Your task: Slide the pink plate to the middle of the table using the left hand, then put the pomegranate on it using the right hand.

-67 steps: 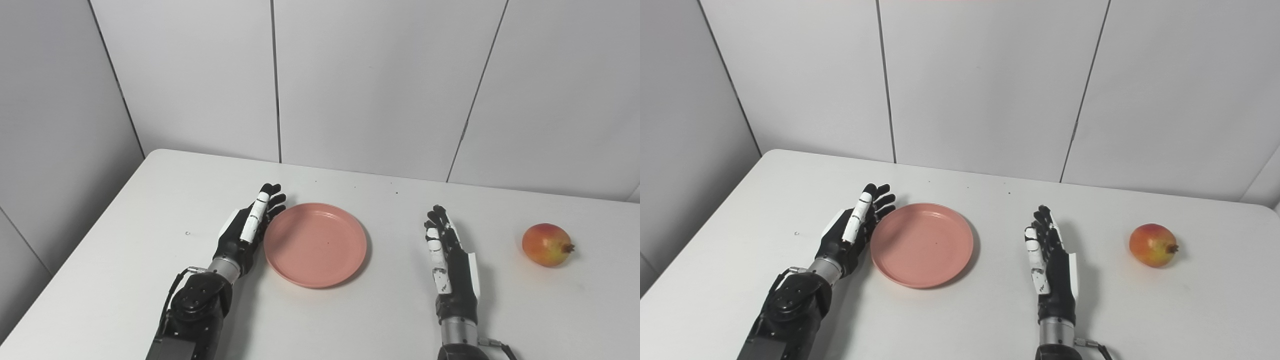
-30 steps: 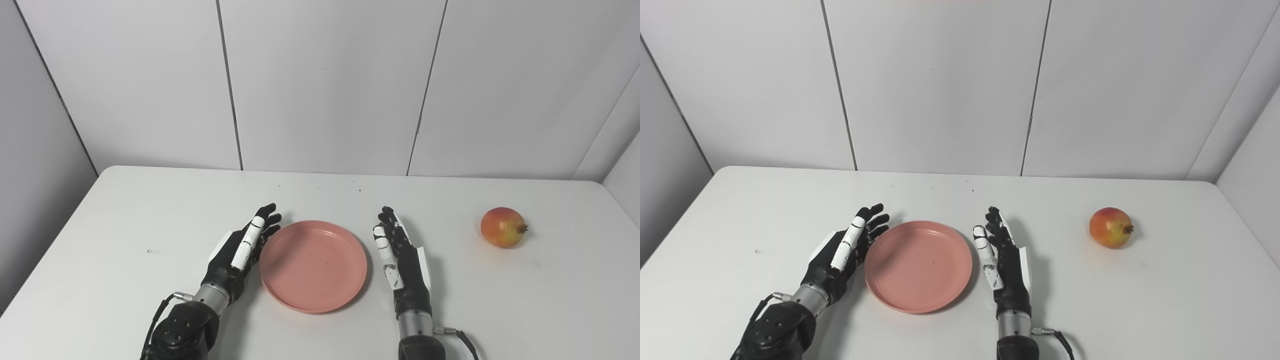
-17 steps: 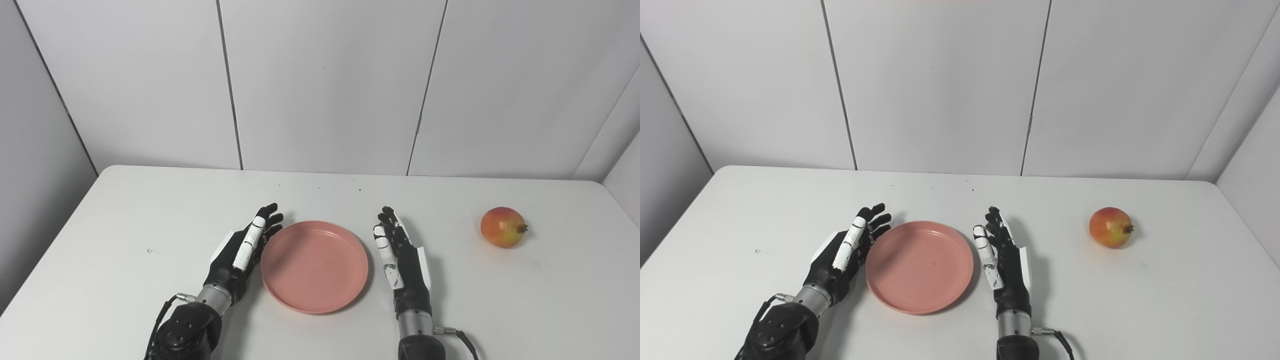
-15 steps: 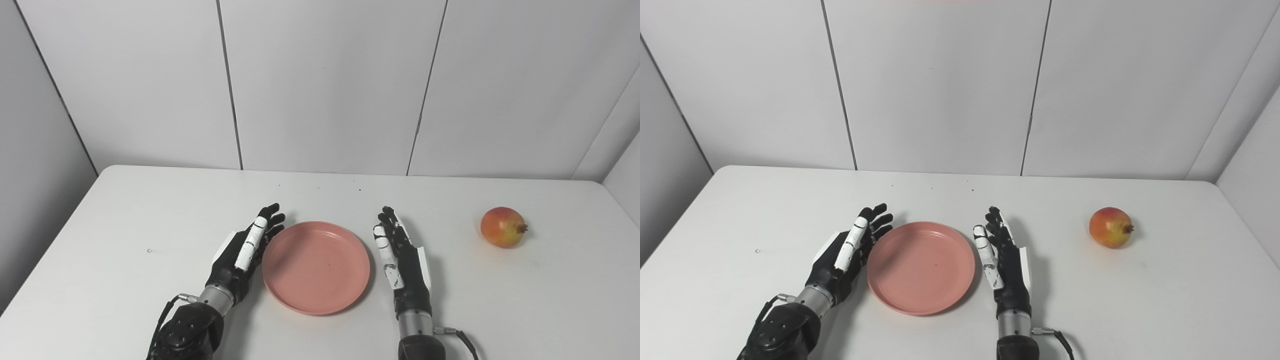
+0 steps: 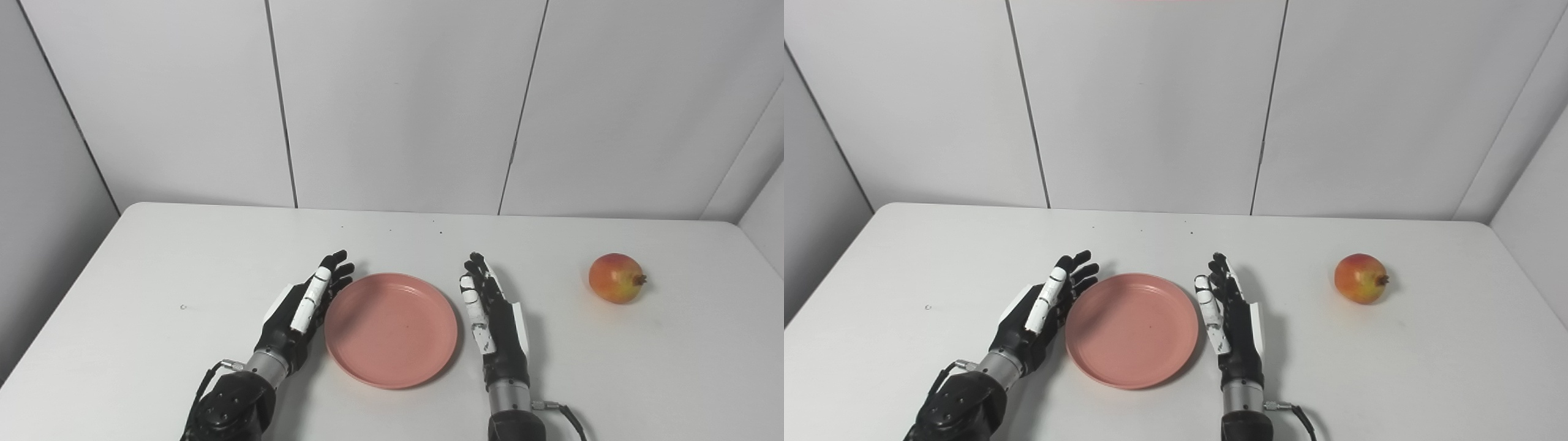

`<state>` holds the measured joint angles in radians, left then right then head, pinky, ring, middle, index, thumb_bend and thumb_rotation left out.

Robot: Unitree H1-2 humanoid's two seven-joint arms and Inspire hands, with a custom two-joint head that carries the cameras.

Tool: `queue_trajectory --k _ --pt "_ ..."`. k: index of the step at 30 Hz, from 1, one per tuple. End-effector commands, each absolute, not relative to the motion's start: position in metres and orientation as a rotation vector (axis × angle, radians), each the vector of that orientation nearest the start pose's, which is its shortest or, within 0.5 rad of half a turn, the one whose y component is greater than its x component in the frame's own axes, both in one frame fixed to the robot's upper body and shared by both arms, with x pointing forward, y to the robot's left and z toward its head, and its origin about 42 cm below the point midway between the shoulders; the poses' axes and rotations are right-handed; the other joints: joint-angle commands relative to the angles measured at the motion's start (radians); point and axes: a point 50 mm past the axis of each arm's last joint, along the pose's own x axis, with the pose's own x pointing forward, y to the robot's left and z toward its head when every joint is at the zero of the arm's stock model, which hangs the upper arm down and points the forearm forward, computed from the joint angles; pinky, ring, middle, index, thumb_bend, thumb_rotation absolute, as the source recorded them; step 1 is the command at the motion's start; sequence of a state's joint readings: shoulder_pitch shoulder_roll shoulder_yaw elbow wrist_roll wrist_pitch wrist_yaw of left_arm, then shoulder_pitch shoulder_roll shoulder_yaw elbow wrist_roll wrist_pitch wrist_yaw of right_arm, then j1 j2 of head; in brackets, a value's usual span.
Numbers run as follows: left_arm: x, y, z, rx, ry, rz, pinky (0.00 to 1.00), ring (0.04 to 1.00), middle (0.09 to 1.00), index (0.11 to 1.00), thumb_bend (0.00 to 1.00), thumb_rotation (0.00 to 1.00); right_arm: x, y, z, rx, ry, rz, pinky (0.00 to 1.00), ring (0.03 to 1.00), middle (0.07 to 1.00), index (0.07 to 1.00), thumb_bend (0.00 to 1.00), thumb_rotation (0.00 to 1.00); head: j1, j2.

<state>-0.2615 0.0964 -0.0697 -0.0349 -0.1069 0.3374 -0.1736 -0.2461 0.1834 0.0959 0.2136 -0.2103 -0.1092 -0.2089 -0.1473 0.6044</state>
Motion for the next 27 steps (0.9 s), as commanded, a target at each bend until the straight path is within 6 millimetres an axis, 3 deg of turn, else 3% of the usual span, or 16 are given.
queue_trajectory --k 1,6,15,22,27 --pt "0.361 0.185 0.173 0.027 0.002 -0.357 0.93 0.936 0.936 0.937 0.61 1.0 0.352 -0.101 0.134 -0.024 -0.188 -0.02 0.9 0.892 0.887 0.898 0.54 0.95 0.002 -0.001" --pt "0.361 0.185 0.168 0.062 -0.002 -0.355 0.92 0.932 0.935 0.942 0.57 1.0 0.351 -0.103 0.134 -0.015 -0.188 -0.023 0.9 0.892 0.887 0.9 0.54 0.94 0.005 -0.003" --pt "0.363 0.186 0.165 0.083 -0.013 -0.344 0.91 0.928 0.935 0.943 0.59 1.0 0.352 -0.109 0.138 -0.008 -0.238 -0.051 0.9 0.891 0.896 0.901 0.55 0.94 0.011 0.002" --pt "0.363 0.187 0.164 0.077 -0.013 -0.347 0.92 0.94 0.945 0.951 0.59 1.0 0.353 -0.122 0.149 -0.07 -0.323 -0.116 0.87 0.894 0.899 0.9 0.5 0.84 -0.002 0.0" --pt "0.364 0.19 0.164 0.081 -0.01 -0.345 0.92 0.941 0.946 0.953 0.59 1.0 0.355 -0.132 0.162 -0.117 -0.363 -0.182 0.85 0.892 0.888 0.889 0.54 0.8 -0.036 -0.007"
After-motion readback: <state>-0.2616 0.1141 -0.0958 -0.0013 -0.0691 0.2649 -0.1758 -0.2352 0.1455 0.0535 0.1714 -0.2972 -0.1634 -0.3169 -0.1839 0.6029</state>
